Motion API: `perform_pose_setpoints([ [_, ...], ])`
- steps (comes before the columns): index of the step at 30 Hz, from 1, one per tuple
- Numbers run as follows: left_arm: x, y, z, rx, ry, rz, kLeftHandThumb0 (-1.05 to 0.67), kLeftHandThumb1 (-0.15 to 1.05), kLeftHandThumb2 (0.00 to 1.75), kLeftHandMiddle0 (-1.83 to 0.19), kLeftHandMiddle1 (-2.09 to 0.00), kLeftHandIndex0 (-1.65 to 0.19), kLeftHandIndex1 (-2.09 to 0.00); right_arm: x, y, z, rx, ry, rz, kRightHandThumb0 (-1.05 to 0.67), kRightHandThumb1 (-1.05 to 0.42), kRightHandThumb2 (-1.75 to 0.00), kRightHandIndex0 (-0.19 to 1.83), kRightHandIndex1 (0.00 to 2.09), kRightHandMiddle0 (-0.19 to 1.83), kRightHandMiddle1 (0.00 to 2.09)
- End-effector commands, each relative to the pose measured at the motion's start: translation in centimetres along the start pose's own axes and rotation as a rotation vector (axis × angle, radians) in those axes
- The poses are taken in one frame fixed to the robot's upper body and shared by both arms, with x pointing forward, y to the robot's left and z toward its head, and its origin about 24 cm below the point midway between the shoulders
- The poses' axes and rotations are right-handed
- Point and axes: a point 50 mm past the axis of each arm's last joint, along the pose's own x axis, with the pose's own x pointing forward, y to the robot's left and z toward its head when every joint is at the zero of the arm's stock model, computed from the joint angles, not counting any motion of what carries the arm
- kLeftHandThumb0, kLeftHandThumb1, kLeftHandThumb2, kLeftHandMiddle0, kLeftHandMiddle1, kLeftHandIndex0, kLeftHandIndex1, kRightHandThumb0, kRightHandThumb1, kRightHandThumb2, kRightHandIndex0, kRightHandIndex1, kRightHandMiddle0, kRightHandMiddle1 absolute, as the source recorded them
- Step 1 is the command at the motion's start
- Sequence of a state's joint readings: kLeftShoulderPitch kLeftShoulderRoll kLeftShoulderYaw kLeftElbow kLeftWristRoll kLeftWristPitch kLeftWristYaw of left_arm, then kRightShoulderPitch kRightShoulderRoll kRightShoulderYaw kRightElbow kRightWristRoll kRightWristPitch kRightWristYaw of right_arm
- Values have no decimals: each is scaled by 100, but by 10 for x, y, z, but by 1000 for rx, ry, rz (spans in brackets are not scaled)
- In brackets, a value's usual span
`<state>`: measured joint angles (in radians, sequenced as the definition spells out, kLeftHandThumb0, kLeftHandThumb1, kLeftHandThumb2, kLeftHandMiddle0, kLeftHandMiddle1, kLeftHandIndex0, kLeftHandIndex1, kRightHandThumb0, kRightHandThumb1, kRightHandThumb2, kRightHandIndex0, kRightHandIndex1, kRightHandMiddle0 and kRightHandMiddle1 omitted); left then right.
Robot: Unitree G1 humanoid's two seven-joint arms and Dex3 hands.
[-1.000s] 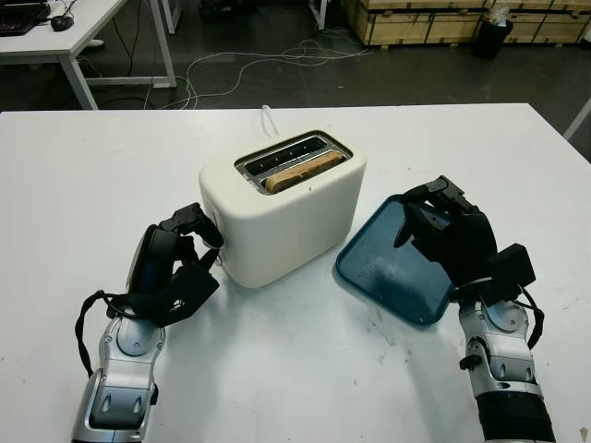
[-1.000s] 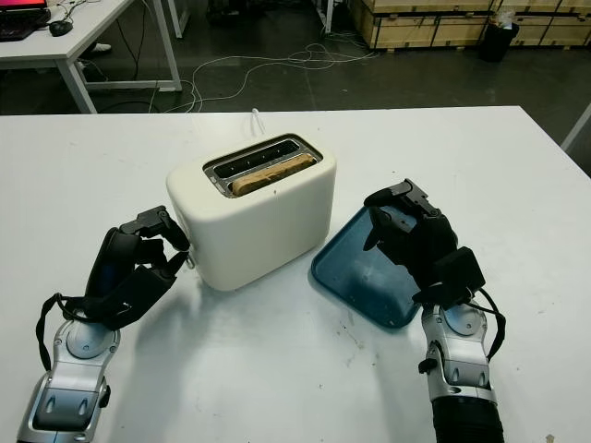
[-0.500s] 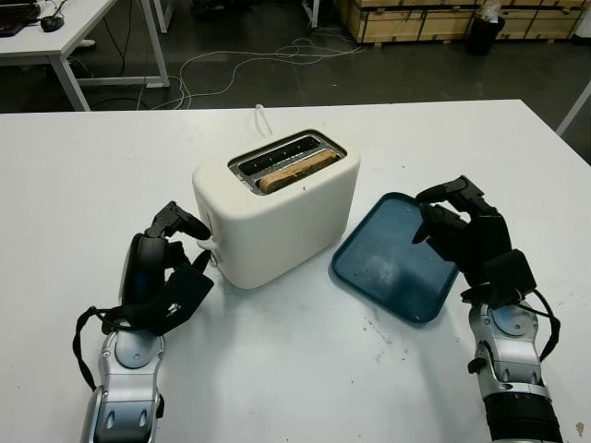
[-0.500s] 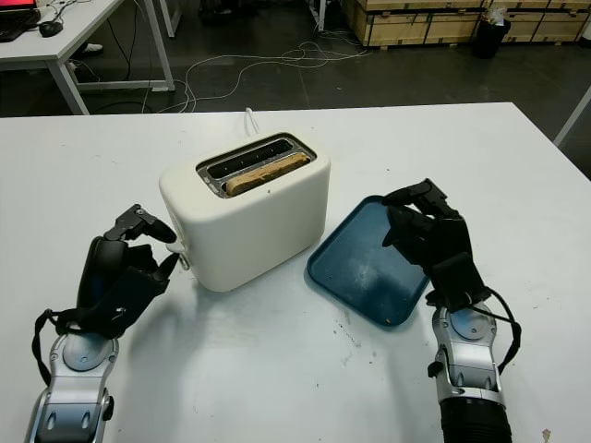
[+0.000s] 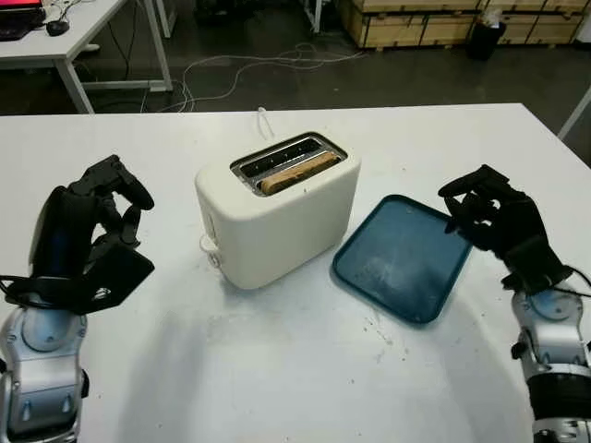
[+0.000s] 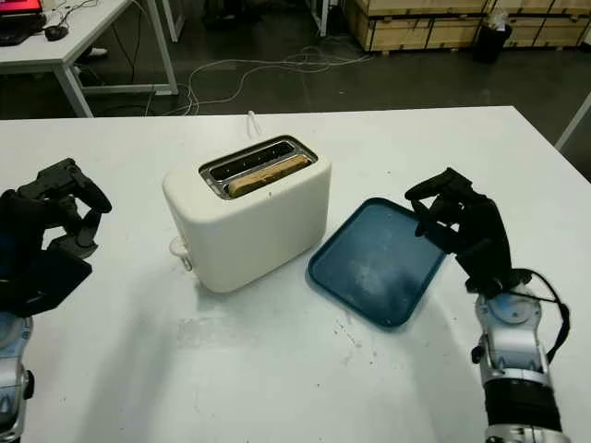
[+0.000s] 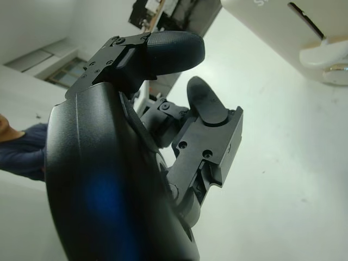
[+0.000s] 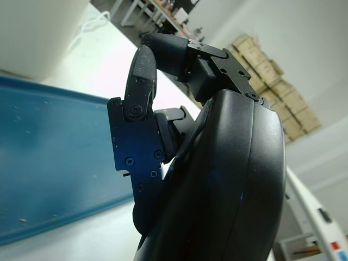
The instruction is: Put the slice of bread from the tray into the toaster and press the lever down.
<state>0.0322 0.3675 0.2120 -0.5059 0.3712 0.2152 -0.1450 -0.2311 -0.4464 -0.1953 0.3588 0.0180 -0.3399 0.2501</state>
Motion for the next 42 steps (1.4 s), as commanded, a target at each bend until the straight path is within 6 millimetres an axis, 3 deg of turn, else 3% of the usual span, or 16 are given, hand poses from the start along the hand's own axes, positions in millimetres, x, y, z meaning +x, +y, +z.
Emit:
perform_pose_setpoints([
  [1, 1, 2, -2, 16, 11, -18, -7, 63, 95, -91, -175, -59, -175, 6, -5, 9, -44, -41, 21, -41, -92, -33, 69, 175, 73, 106],
  [5, 3, 2, -3, 45, 26, -42, -11, 62, 94, -90, -175, -59, -175, 11, -8, 13, -73, -57, 61, -40, -92, -35, 68, 175, 67, 120],
  [11, 5, -5, -3, 27, 30, -50, -12, 66, 90, -88, -175, -58, -175, 17, -4, 17, -87, -57, 106, -39, -92, -36, 67, 175, 47, 162],
  [17, 9, -18, -1, 7, 24, -49, -10, 73, 85, -89, -175, -57, -175, 21, 8, 17, -100, -74, 134, -37, -92, -39, 68, 175, 45, 168],
  [22, 10, -28, -1, -3, 20, -54, -8, 77, 80, -90, -175, -59, -175, 23, 17, 17, -88, -76, 141, -38, -92, -40, 72, 175, 52, 161],
  [30, 10, -27, 0, 4, 35, -48, -2, 85, 68, -89, -175, -57, -175, 25, 21, 15, -48, -65, 143, -41, -92, -40, 78, 175, 47, 170],
  [32, 10, -27, 0, 5, 35, -48, -2, 86, 66, -88, -175, -57, -175, 26, 22, 16, -50, -69, 142, -41, -92, -40, 79, 175, 48, 166],
  [33, 10, -27, 0, 7, 34, -49, -1, 86, 65, -88, -175, -57, -175, 26, 21, 16, -52, -71, 142, -41, -92, -40, 79, 175, 55, 145],
  [34, 10, -27, 0, 7, 31, -50, -1, 86, 65, -88, -175, -57, -175, 26, 21, 17, -55, -71, 142, -41, -92, -40, 79, 175, 59, 137],
  [37, 11, -27, -1, 12, 27, -49, 0, 86, 65, -89, -175, -58, -175, 26, 20, 17, -62, -65, 139, -41, -92, -41, 78, 175, 48, 167],
  [42, 11, -27, -1, 7, 31, -53, 0, 86, 65, -88, -175, -58, -175, 26, 18, 16, -64, -63, 140, -38, -92, -42, 76, 175, 47, 174],
])
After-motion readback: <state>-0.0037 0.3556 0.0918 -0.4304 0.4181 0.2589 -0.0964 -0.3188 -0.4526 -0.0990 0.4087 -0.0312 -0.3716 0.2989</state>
